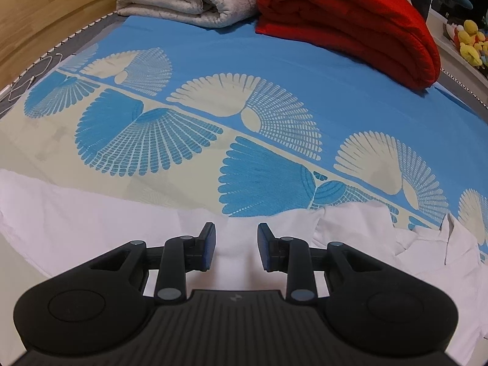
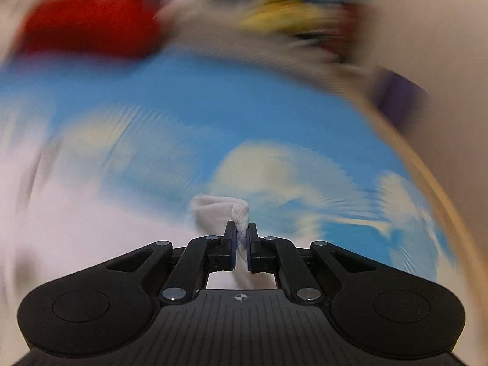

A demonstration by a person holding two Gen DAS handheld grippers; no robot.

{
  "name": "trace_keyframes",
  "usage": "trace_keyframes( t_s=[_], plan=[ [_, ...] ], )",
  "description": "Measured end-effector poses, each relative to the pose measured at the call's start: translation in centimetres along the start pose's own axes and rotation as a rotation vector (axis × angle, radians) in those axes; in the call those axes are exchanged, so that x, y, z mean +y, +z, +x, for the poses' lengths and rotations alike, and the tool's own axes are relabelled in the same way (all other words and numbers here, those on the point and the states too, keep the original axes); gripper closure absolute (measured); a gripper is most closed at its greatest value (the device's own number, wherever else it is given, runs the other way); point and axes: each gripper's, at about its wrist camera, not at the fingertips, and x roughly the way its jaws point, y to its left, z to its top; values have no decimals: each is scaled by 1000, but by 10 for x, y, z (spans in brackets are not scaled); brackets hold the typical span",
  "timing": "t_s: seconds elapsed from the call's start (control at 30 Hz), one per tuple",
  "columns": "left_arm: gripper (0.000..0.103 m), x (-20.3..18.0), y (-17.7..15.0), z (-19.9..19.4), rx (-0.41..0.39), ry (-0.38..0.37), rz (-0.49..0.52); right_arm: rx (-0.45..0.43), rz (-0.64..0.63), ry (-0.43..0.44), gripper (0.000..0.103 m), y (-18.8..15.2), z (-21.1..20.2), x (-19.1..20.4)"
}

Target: Fold small clothes

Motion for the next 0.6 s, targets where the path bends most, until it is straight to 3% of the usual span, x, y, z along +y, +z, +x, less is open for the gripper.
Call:
trace_keyframes(
  t_s=[0.07,0.13,0.17,0.23,0.3,0.37,0.4,0.43,0.47,0.5,0.6],
  plan=[
    [70,0,0,0,1,-4,4,-117,346,-126,98,4,-16,-63],
    [70,1,0,-1,1,-7,7,-119,630,-339,92,-14,-25,-121],
    [70,2,0,-1,0,-9,7,-78,782,-415,92,-33,-26,-149],
    [70,4,1,-2,0,-10,7,9,961,-390,92,-68,-23,-179],
    [70,6,0,-1,3,-12,4,100,1014,-363,91,-90,-17,-188],
    [70,9,1,0,12,-26,-4,150,1012,-369,84,-97,-11,-186],
    [70,9,1,0,17,-34,-10,160,1009,-356,74,-97,-8,-183],
    [70,10,1,0,20,-37,-15,165,988,-347,73,-95,-6,-180],
    [70,10,1,1,23,-42,-18,179,945,-355,75,-92,-2,-174],
    [70,11,0,1,25,-45,-19,200,886,-394,96,-88,1,-168],
    [70,13,-1,3,35,-65,-24,191,848,-531,99,-85,0,-161]
  ],
)
